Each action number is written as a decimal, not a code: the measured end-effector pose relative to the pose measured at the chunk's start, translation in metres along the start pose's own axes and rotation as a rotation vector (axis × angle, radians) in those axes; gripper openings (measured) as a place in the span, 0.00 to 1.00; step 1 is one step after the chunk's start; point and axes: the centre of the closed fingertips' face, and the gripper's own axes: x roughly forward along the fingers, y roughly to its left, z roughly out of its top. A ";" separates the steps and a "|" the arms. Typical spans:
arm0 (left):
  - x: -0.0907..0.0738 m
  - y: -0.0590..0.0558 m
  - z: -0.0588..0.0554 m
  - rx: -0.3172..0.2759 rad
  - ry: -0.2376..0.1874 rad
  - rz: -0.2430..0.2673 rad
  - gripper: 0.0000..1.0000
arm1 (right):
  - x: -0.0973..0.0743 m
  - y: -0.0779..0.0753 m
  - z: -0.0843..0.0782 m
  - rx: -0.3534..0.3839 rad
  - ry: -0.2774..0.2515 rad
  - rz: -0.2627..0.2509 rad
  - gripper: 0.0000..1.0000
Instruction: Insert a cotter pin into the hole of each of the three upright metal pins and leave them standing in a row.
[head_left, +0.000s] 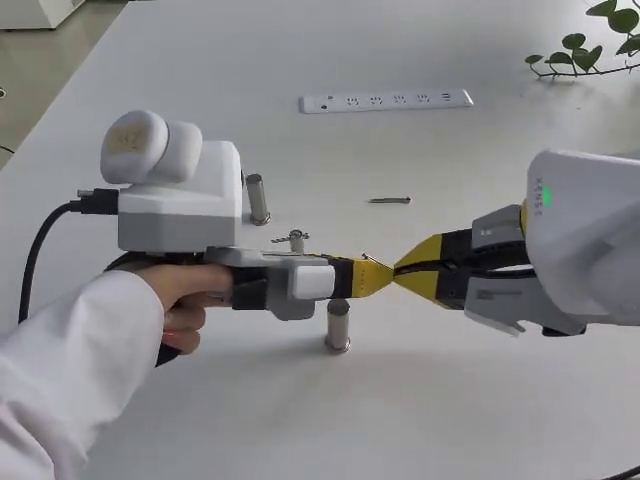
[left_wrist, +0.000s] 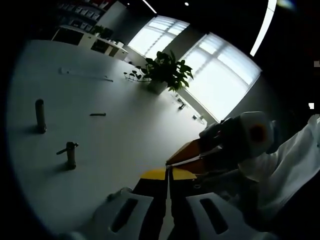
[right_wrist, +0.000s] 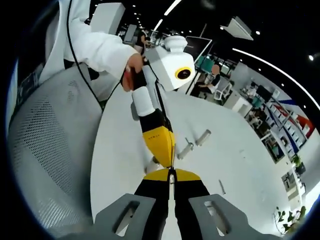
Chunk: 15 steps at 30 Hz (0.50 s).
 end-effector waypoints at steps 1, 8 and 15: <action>0.000 -0.001 0.000 -0.005 0.002 -0.003 0.00 | 0.000 0.000 0.001 -0.006 -0.001 0.002 0.00; 0.000 -0.002 0.000 -0.005 -0.001 0.001 0.01 | -0.003 0.002 -0.001 -0.021 0.010 0.007 0.00; 0.001 -0.003 -0.004 -0.008 0.013 -0.005 0.02 | -0.004 0.006 -0.003 -0.030 0.018 0.012 0.00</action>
